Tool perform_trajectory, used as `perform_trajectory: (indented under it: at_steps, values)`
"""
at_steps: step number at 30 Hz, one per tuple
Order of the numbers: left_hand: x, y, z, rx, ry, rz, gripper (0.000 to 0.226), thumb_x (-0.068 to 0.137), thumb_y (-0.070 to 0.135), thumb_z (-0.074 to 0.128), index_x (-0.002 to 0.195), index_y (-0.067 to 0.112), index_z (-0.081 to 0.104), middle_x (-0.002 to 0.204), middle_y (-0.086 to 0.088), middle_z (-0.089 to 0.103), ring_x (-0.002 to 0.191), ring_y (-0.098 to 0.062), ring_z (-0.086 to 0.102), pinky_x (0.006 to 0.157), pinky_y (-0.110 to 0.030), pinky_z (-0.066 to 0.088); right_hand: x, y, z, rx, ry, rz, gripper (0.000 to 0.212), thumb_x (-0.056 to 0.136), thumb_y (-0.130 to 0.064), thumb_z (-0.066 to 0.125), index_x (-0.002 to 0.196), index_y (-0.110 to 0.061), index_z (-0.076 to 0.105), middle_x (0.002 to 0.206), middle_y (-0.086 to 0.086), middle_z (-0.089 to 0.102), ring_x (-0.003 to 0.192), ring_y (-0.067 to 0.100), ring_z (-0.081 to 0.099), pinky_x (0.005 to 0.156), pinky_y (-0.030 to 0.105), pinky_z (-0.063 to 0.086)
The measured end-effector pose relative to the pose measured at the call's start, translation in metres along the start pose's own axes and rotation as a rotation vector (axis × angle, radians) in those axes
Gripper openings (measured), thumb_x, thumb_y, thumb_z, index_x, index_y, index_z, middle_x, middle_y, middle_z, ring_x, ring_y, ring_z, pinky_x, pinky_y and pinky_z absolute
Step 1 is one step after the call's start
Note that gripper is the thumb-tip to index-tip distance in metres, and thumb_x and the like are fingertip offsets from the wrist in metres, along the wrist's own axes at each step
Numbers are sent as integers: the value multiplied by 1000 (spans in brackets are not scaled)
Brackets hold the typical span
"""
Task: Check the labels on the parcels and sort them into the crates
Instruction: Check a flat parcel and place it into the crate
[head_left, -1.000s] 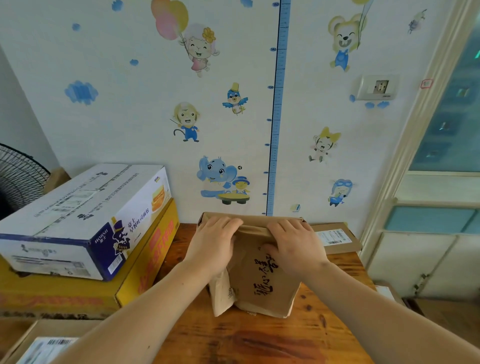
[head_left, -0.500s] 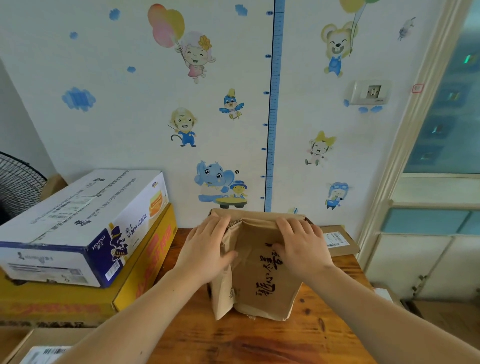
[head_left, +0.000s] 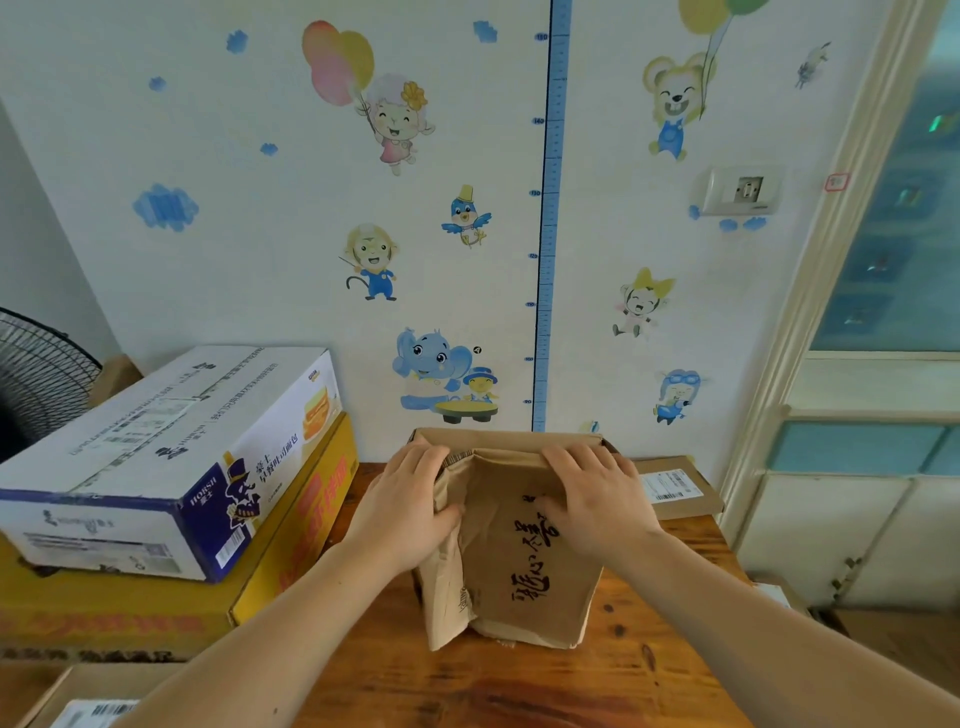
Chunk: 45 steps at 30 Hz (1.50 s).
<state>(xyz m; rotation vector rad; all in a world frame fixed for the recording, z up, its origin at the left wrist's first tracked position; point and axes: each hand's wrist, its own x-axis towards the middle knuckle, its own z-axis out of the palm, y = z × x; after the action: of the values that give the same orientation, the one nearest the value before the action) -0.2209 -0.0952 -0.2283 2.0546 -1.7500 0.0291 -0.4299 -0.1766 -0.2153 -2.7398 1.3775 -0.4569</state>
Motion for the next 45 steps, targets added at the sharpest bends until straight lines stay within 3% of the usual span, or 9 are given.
perform_trajectory:
  at_steps: [6,9,13,18,23,27,31,36,45]
  values:
    - [6,-3,-7,-68,-17,-113,57,95,37,56,146,28,33,157,1,12,150,-26,6,117,-39,26,-1,11,-4,105,-44,115,59,97,-46,51,149,-32,26,164,2,4,151,27,4,120,44,19]
    - [0,-6,0,-283,-53,-249,77,90,36,67,151,35,21,163,-3,2,146,-28,25,111,-37,35,-5,14,1,270,-40,209,66,96,-42,58,150,-34,21,164,2,-9,147,32,23,111,44,36]
    - [-2,-6,7,-416,-14,-323,81,88,25,71,151,34,20,158,-4,23,132,-26,45,98,-35,44,-8,15,9,415,-4,295,74,96,-40,60,154,-33,14,165,-1,-2,133,30,45,102,39,45]
    - [1,-6,1,-414,15,-342,78,90,31,67,151,33,18,151,-4,34,121,-25,53,94,-37,48,-9,12,11,507,94,284,70,97,-39,57,154,-30,16,161,-2,17,135,25,42,106,40,43]
    - [8,-6,-6,-382,70,-410,72,92,44,60,146,25,16,110,7,49,75,-19,64,63,-33,53,-4,12,5,465,147,259,65,101,-43,45,154,-39,8,163,-1,8,140,28,37,104,45,44]
    - [6,-10,7,-319,-17,-457,67,95,51,53,145,22,20,113,0,56,77,-22,65,52,-27,45,-6,15,15,467,100,264,57,102,-37,46,151,-39,16,158,1,11,123,24,50,95,37,49]
    - [0,-17,28,-356,-52,-489,78,92,53,56,151,24,16,132,-7,52,99,-30,64,74,-41,57,-13,17,35,506,87,295,48,101,-29,52,144,-30,30,145,3,24,103,11,41,92,28,46]
    - [-2,-13,44,-401,-108,-441,108,81,33,78,156,21,1,149,-5,34,121,-23,50,90,-30,44,-14,23,51,588,119,374,39,97,-27,59,131,-20,40,137,5,31,100,15,47,84,26,44]
    - [3,-26,75,-542,-62,-444,104,84,29,76,158,20,4,162,0,18,144,-19,29,112,-28,28,-3,38,66,597,-67,278,62,92,-17,65,145,-34,39,163,-12,2,145,21,26,110,30,33]
